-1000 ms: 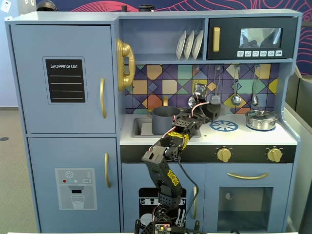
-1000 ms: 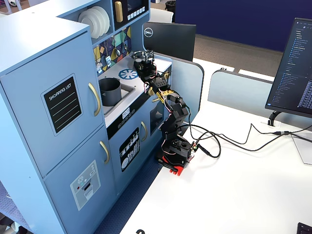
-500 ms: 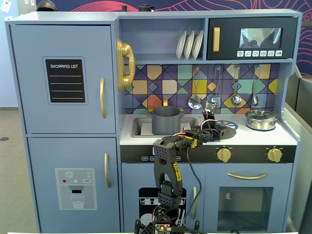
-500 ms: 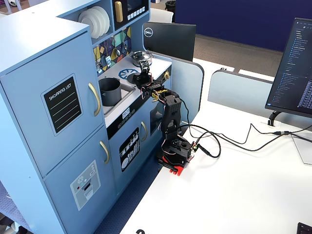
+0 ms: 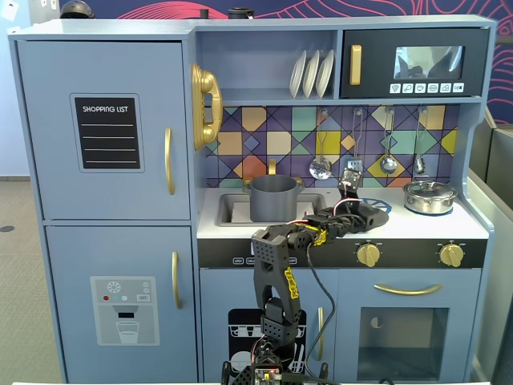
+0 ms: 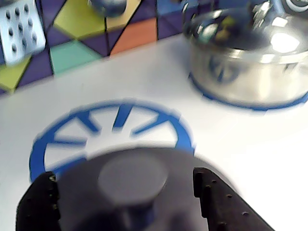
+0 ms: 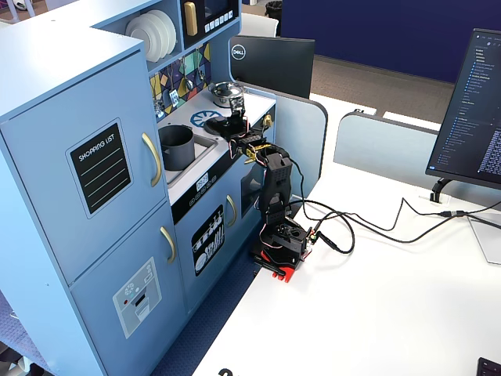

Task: Take off the lid from the gray recipient and place it on the counter

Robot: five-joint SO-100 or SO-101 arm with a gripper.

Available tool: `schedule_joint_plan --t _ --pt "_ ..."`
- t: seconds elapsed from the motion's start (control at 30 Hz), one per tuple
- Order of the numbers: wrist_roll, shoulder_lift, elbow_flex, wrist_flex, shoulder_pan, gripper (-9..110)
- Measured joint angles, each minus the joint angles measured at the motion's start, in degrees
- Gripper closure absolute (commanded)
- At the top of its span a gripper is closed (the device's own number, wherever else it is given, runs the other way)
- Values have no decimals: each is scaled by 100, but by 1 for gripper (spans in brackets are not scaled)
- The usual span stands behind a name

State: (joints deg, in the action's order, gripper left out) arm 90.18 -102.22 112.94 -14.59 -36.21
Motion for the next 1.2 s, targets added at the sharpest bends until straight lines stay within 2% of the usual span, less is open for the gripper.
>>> schedule_joint_plan --t 0.1,0.2,0.33,0.47,0.57,0.7,0.87,1.2 --pt "-158 -562 0 299 -9 76" --pt "-475 -1503 0 1222 114 85" --pt "-905 -3217 0 3560 650 101" --pt "-1028 -5054 325 6179 1740 101" --pt "-914 -6460 1143 7277 2619 102" --pt "-1099 -7629 1863 8121 3489 102" --pt "-923 -7875 2540 8851 3841 102" --pt "-896 -7945 4931 8930 3902 101"
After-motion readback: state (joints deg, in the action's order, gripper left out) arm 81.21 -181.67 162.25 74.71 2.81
